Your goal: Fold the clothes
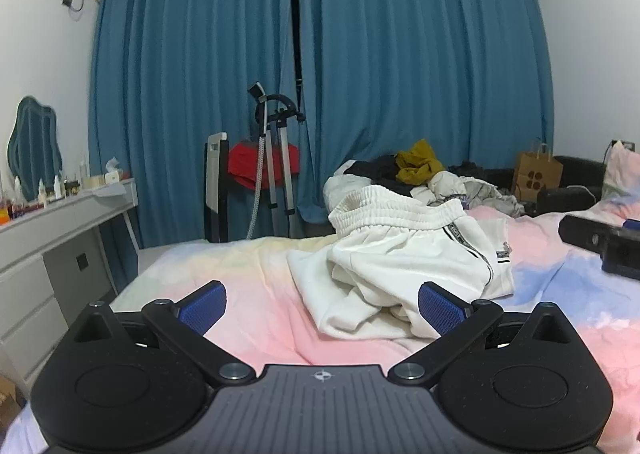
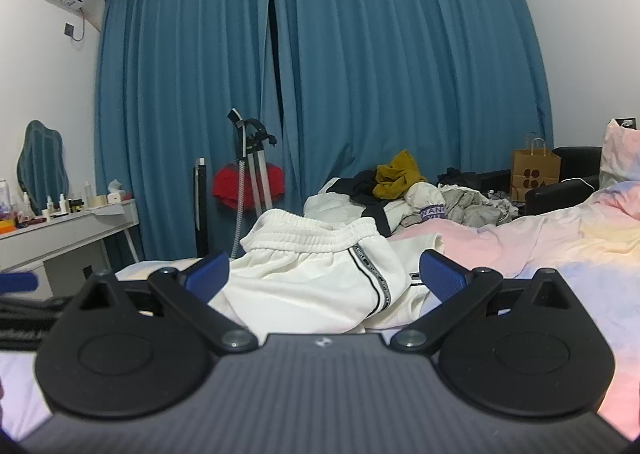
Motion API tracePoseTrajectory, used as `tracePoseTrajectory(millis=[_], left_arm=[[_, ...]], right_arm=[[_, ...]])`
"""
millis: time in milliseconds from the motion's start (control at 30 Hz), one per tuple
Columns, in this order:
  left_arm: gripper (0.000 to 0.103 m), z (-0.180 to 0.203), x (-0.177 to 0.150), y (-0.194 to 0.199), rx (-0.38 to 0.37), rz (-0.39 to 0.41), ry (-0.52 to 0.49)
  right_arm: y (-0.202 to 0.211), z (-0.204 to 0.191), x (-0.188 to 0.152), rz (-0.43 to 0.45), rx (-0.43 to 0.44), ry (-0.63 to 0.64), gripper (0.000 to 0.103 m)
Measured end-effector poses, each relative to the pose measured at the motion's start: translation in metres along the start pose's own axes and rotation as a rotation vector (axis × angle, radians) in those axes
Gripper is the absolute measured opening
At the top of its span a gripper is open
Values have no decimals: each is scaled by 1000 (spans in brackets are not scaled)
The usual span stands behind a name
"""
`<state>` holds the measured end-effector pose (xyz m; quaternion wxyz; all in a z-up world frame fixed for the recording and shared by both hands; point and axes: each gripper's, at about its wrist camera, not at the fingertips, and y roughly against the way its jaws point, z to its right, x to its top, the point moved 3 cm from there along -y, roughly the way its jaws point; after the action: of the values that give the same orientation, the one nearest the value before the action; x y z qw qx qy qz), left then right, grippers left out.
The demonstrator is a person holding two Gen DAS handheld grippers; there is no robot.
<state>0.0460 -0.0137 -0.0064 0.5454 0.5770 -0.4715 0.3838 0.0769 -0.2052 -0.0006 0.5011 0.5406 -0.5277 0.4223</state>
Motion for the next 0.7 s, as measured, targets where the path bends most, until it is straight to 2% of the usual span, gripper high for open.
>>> tracePoseTrajectory(millis=[233, 400, 567, 700], left_arm=[[103, 8, 22, -26, -32, 28, -46], [103, 4, 17, -48, -64, 27, 12], [103, -6, 8, -68, -86, -17, 68], [103, -14, 0, -83, -102, -43, 86]], right_arm=[[-6, 0, -3, 0, -1, 15, 103], [-15, 11, -8, -32, 7, -14, 103], [-59, 11, -1, -96, 73, 2, 103], [-118, 17, 21, -118, 77, 6, 103]])
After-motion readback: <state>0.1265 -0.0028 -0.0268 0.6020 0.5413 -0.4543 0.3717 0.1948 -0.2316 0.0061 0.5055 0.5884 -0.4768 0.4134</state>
